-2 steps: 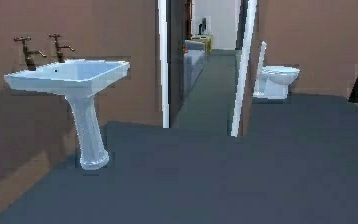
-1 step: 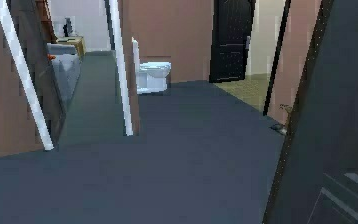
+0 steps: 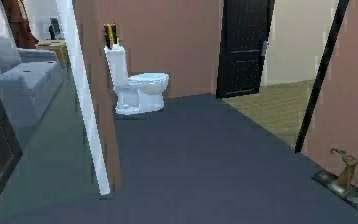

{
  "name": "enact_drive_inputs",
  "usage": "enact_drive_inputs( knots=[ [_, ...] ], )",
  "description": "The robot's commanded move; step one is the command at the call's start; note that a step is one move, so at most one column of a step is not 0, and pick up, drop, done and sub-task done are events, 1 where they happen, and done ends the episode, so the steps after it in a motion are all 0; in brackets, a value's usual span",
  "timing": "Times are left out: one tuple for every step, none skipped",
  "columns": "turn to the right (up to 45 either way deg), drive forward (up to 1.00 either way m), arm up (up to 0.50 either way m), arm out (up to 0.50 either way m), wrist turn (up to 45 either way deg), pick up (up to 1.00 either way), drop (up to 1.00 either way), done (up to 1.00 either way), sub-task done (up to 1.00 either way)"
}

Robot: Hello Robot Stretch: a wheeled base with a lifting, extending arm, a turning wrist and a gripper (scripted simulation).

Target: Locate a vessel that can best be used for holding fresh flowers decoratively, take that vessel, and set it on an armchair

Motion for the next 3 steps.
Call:
enact_drive_inputs(
  knots=[
    [3.0,0.00,0.00,0.00,0.0,0.00,0.00,0.00,0.00],
    [0.0,0.10,0.00,0.00,0.0,0.00,0.00,0.00,0.00],
    [18.0,0.00,0.00,0.00,0.0,0.00,0.00,0.00,0.00]
  ],
)
